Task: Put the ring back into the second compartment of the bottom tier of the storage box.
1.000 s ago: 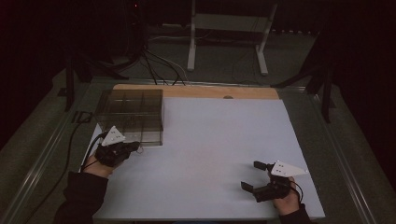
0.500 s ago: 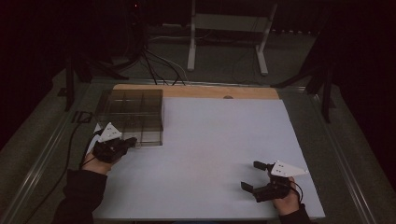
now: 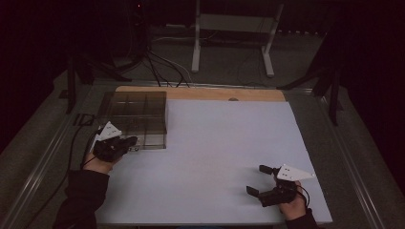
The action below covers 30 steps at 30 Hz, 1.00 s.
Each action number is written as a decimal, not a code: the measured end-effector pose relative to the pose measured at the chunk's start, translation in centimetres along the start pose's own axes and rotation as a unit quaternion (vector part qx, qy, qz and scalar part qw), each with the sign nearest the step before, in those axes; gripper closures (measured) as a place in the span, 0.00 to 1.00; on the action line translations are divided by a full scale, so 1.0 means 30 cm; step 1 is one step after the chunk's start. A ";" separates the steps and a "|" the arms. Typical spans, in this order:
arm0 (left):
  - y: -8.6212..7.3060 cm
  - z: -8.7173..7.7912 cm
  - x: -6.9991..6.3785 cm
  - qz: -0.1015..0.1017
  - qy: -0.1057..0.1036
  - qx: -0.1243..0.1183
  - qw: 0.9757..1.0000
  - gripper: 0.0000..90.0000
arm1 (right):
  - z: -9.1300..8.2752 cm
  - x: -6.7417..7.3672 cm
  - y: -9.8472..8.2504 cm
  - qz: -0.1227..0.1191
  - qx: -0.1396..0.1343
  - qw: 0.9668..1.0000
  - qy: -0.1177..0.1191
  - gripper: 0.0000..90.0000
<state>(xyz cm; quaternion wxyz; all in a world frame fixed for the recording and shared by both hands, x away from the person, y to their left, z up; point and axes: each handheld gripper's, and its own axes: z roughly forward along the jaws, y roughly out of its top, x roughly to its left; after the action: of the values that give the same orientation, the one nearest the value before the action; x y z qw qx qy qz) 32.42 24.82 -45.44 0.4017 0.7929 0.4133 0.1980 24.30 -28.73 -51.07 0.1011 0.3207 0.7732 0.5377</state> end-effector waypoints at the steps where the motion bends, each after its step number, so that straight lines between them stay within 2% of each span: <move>1: 0.000 0.002 0.001 0.002 0.001 0.000 1.000 0.99 | 0.000 0.002 0.002 0.000 -0.001 1.000 0.000 0.00; 18: -0.013 0.056 0.066 -0.028 0.027 0.003 0.999 0.99 | 0.000 0.003 0.001 -0.001 0.000 1.000 0.001 0.00; 30: -0.037 0.110 0.113 -0.062 0.028 -0.005 0.998 0.99 | -0.001 0.005 0.003 -0.002 -0.002 1.000 0.001 0.00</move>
<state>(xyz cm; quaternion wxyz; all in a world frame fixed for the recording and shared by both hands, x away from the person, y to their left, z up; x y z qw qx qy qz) 35.98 26.40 -48.38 0.4049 0.7582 0.4715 0.1971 24.20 -28.65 -50.95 0.1020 0.3187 0.7728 0.5393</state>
